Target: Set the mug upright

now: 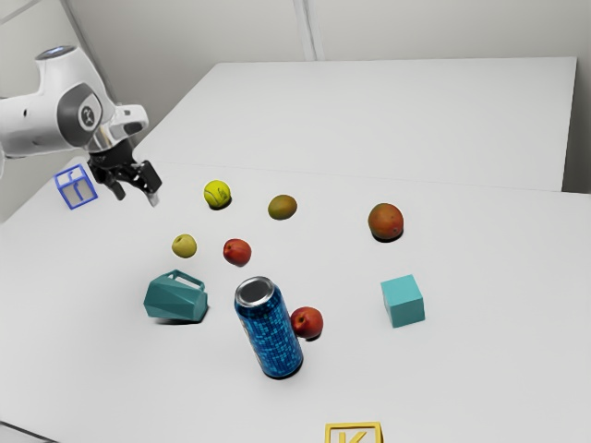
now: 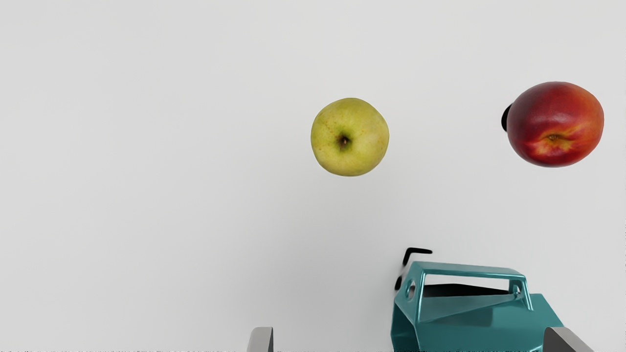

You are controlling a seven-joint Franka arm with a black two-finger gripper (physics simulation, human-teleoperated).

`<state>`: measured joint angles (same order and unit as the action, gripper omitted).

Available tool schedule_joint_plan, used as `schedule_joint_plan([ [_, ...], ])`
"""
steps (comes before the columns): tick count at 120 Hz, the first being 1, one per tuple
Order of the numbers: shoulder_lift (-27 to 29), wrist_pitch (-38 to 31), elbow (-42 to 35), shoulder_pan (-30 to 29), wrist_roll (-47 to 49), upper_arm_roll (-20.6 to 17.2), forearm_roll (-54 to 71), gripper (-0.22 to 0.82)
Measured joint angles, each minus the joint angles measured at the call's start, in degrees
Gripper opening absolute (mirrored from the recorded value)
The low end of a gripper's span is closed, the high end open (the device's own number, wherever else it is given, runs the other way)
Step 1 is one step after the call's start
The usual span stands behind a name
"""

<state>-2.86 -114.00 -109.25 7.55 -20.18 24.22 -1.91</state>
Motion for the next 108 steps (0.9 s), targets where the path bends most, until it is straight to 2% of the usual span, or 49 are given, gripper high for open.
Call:
schedule_joint_plan([
  [9, 2.7, -1.1, -4.8, -0.1, 0.0, 0.0, -0.8, 0.60],
  [21, 2.9, -2.3, -7.8, -1.8, -1.4, -0.6, -5.1, 0.60],
  [37, -0.4, -0.8, -9.4, -4.2, -5.7, -0.5, -12.8, 0.60],
  [57, -5.7, 2.1, -9.5, -11.3, -12.0, -0.4, -21.3, 0.60],
  [108, -6.7, 8.1, -14.6, -10.6, -22.7, 1.2, -34.2, 0.60],
])
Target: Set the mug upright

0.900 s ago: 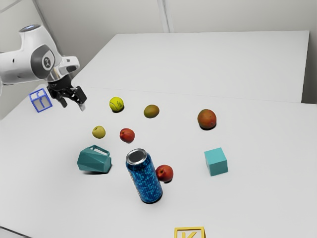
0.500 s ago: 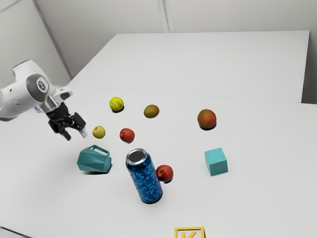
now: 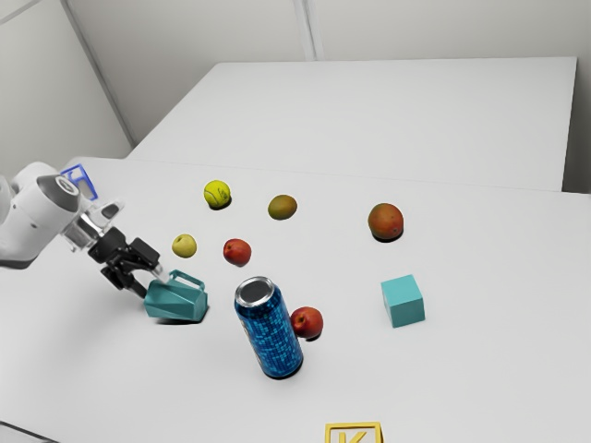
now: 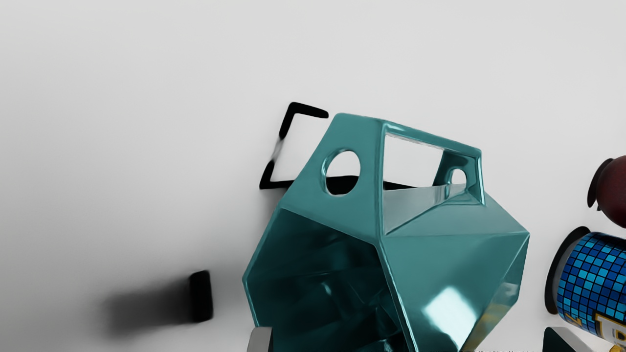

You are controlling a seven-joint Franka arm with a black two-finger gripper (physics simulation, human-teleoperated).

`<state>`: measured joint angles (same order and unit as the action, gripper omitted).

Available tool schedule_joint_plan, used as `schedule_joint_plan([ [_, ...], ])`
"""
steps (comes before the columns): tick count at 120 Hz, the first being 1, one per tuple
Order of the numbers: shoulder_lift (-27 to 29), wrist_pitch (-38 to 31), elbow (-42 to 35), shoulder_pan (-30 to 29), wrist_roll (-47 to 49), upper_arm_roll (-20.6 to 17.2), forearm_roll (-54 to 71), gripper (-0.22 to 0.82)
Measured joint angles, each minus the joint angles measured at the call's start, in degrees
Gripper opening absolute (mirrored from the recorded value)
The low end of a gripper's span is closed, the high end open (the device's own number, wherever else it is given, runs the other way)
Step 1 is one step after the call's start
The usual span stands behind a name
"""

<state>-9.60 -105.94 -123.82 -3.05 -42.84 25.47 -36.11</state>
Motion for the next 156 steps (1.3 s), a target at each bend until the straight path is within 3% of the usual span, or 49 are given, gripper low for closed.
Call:
schedule_joint_plan([
  [45, -0.2, 2.1, -2.1, 0.9, -4.1, 0.6, -8.1, 0.52],
  [79, -0.2, 2.7, -2.5, 0.9, -5.7, 0.9, -9.7, 0.06],
  [94, 0.0, 3.3, -2.5, 0.9, -6.2, 0.9, -10.2, -0.04],
  [119, 0.5, 5.3, -2.6, 1.0, -6.8, 0.9, -12.3, -0.13],
  [156, 2.5, 7.6, -2.9, 0.8, -7.4, 0.7, -14.1, -0.16],
])
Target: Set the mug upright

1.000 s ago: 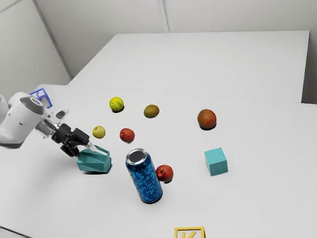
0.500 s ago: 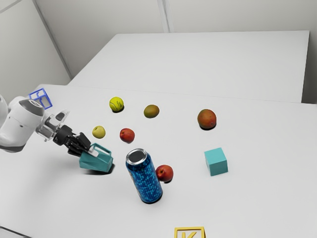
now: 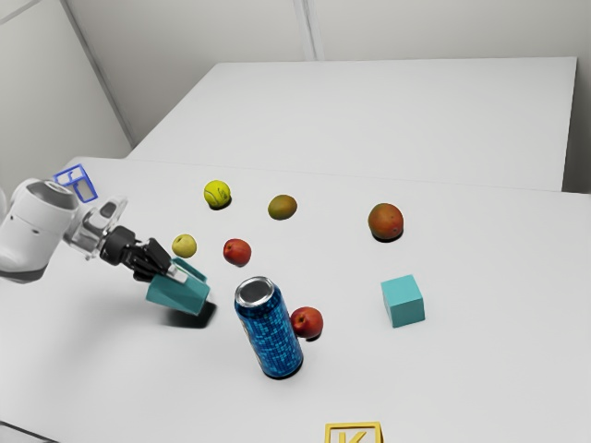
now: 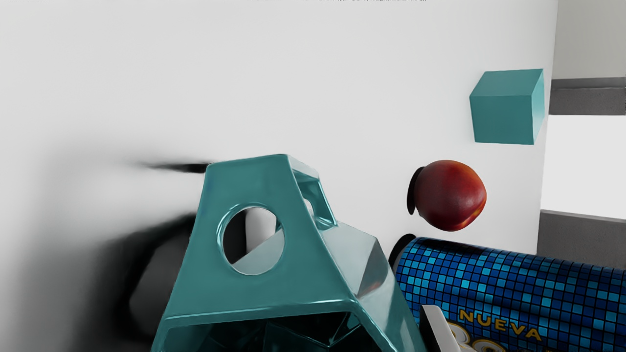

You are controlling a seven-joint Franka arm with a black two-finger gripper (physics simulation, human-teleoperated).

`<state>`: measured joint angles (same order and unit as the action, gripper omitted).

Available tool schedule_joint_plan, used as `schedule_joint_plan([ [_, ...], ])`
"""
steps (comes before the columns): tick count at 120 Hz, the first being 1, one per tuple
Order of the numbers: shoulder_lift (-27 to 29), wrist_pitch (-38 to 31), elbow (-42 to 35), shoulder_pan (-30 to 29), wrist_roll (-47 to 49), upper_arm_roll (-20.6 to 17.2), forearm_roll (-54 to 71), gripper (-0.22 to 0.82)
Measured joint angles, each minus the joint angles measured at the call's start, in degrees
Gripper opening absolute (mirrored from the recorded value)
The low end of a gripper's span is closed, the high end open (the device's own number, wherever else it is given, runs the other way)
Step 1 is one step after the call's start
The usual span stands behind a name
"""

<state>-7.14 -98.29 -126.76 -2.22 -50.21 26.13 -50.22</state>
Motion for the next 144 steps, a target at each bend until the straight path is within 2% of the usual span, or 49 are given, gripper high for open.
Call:
schedule_joint_plan([
  [11, 0.9, -1.0, 0.3, 0.4, 0.4, -0.6, 0.1, -0.17],
  [22, 2.6, -5.3, 0.3, 2.8, 1.4, -1.0, 0.9, -0.17],
  [45, 6.5, -17.2, -0.1, 11.0, 7.0, -0.8, 8.8, -0.18],
  [62, 9.8, -21.8, -2.2, 17.3, 13.3, 0.9, 15.7, -0.18],
  [90, 10.2, -24.9, -2.1, 14.8, 24.7, 1.1, 30.2, -0.18],
  [117, 10.0, -25.8, -2.1, 20.3, 36.9, 1.1, 42.0, -0.18],
  [144, 9.6, -26.2, -2.1, 20.8, 47.3, 1.1, 49.4, -0.18],
])
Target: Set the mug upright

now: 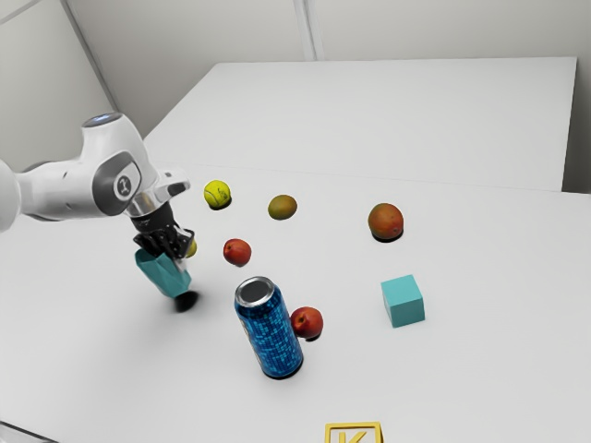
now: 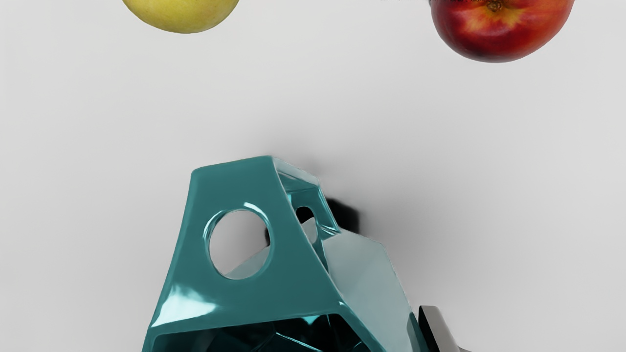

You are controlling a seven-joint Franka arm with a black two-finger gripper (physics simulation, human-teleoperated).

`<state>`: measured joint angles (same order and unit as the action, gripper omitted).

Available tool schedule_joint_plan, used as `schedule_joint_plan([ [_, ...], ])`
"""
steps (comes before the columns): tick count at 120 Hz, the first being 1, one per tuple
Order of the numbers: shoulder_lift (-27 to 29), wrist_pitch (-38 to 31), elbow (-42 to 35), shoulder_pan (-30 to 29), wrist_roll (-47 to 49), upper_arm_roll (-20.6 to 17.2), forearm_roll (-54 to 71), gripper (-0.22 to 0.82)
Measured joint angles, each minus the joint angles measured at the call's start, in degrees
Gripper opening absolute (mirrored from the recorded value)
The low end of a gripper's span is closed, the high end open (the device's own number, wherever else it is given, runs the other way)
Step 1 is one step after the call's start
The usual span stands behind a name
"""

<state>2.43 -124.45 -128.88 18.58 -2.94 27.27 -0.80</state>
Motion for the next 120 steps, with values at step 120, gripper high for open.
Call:
schedule_joint_plan([
  [120, -7.6, -0.5, 0.9, 3.0, 22.1, 0.0, 6.0, -0.18],
])
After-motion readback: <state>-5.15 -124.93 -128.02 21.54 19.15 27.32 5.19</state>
